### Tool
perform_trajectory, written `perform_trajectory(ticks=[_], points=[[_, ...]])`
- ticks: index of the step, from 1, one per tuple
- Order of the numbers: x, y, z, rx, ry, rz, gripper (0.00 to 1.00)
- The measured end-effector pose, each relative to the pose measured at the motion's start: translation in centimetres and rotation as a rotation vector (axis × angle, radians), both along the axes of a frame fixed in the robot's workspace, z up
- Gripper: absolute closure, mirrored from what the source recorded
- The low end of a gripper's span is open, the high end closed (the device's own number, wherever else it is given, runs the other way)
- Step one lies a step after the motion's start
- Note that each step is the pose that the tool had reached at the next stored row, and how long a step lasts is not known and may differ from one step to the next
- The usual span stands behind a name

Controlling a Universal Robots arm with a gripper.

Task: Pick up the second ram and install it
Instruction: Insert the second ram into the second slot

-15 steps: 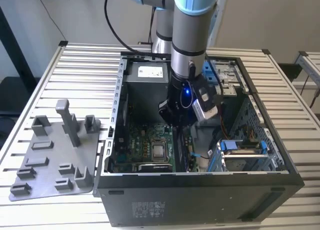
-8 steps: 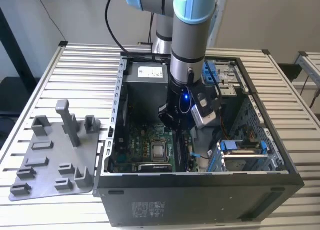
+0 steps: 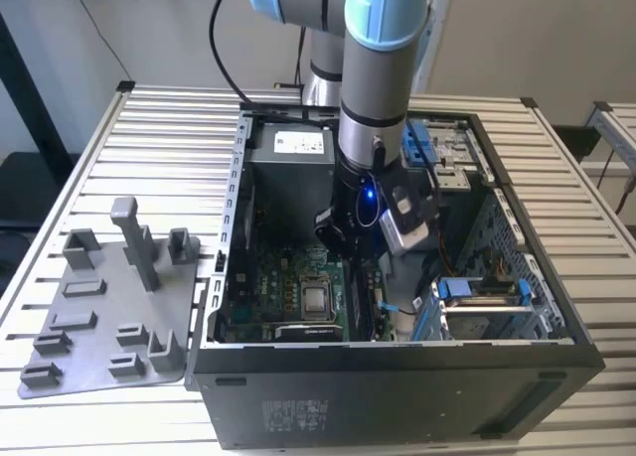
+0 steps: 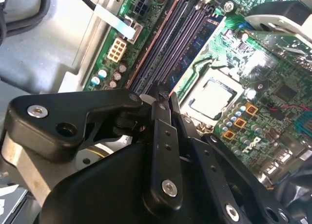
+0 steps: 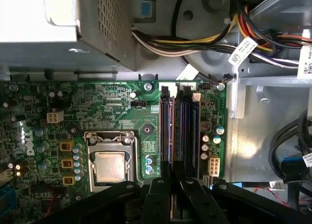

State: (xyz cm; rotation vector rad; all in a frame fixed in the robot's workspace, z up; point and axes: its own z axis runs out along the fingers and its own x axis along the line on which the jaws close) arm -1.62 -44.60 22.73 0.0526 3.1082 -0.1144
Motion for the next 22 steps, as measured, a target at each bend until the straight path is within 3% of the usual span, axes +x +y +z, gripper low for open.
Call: perform_trajectory(ticks=[7,22], points=[[-0.01,-0.44,-0.17,-0.0001,0.0000,0.000,0.86],[0.26,-0.36,-0.66,-0.0002,0.0000,0.000,0.86]])
